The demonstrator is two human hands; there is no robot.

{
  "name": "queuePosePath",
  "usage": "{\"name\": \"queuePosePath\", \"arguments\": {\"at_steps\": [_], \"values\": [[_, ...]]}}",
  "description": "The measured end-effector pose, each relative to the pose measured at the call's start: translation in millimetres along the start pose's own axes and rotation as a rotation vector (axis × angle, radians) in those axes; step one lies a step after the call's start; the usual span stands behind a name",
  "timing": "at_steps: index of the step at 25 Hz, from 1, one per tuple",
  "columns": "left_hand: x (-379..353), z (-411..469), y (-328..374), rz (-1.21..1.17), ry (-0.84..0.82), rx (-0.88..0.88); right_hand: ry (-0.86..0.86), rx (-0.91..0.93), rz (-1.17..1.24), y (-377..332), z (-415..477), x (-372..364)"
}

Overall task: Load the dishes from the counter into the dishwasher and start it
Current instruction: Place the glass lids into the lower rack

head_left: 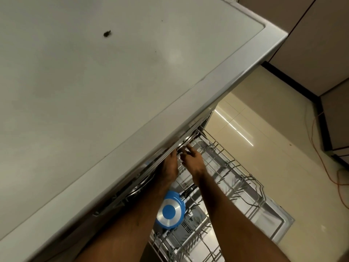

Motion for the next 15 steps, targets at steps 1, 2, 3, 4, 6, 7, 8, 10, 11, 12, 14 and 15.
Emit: {"name": "queuePosePath", "arguments": {"at_steps": [1,2,3,4,6,7,8,10,11,12,14,15], "values": [[-6.2,-6.2,-9.1,0.06,-0.026,-0.01,0.017,0.031,-0.071,-7.2,-11.7,-0.7],[-12.2,-10.7,-18.6,0.132,-0.061,0.006,0.045,0.075,-0.186,-15.4,-24.1,-0.5],[-7.3,-17.7,-18.2,0.336,-0.056,-0.035,0.083,0.122,-0.341,-24.4,-38.7,0.2],[1.9,-28.2,-13.5,0.468,-0.054,-0.045,0.119,0.176,-0.516,-31.6,-53.6,0.2],[15.0,-54.2,2.9,0.608,-0.041,-0.136,0.158,0.294,-0.838,-44.1,-88.1,-2.6],[24.5,-72.4,16.2,0.535,-0.047,-0.159,0.163,0.332,-0.951,-49.6,-103.8,-2.6],[34.4,-92.2,28.4,0.474,-0.074,-0.158,0.152,0.362,-1.036,-54.3,-120.4,-3.9],[51.4,-125.8,49.3,0.52,-0.08,-0.217,0.116,0.437,-1.173,-59.2,-157.0,-10.0],[59.5,-142.4,62.8,0.556,-0.075,-0.261,0.116,0.489,-1.225,-64.1,-175.9,-12.5],[67.4,-156.1,73.9,0.492,-0.098,-0.271,0.121,0.528,-1.249,-70.3,-194.4,-14.0],[80.2,-184.9,100.4,0.555,-0.148,-0.359,0.139,0.554,-1.264,-83.1,-231.0,-17.7],[88.2,-199.5,112.8,0.616,-0.165,-0.368,0.163,0.555,-1.252,-88.8,-248.6,-19.0]]}}
Point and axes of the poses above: each hand's wrist, its own z-axis towards the middle knuckle, its own x-axis out of the back of the hand, y = z × x, the point moved 7 cm from there along z, towards the middle knuckle, and after that the axes turned 4 degrees about -y, right-handed, at the moved point
